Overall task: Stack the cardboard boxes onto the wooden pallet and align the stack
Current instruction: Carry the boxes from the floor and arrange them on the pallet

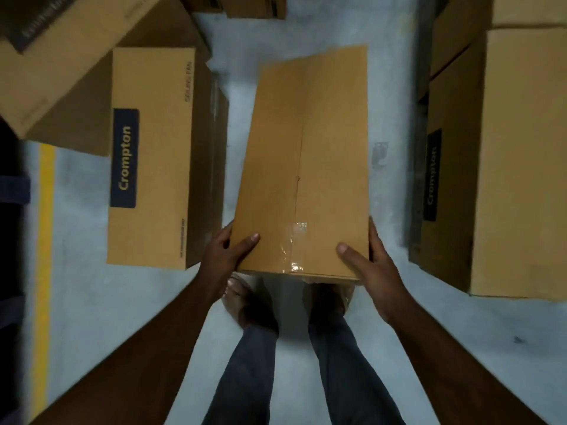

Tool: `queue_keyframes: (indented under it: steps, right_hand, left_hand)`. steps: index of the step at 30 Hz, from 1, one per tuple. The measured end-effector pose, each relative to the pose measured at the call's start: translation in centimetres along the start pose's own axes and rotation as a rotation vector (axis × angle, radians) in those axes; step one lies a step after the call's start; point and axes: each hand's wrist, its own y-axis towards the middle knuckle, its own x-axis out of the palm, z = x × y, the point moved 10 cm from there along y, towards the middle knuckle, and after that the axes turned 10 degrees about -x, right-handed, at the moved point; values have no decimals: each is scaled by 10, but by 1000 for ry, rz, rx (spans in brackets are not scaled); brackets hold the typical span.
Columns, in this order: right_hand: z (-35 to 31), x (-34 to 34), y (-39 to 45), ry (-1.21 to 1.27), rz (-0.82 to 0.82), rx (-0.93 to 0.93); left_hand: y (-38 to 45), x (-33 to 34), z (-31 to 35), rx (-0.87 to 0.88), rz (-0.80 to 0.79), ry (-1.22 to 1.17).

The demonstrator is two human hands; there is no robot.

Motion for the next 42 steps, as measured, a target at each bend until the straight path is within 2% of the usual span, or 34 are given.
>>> queue_keyframes:
  steps: [5,10,16,21,26,35,38,42]
  right_hand:
    - [-54,-32,-97,63,-46,17]
    - [-124,-55,-193,45,-83,-56]
    - [-179,-66,-295,23,-85,-176]
    - [-188,-89,-399,25,-47,-276]
    - [-177,-131,-485,37,19,-337]
    - [-161,-251,-557,11,112,-426]
    - [-139,-315,-568,20,162,-438]
    - [-98,-431,-586,16,240,-422]
  left_hand:
    - [-118,18,34,41,-17,-32]
    - [-250,21,57,97,61,-104]
    - [-370,3,70,220,155,-144]
    - [-460,8,56,331,130,-141]
    - [-533,44,33,385,78,-142]
    - [-600,159,21,518,13,-99]
    - [-607,226,16,520,-5,-84]
    - [-618,352,6,501,-63,-42]
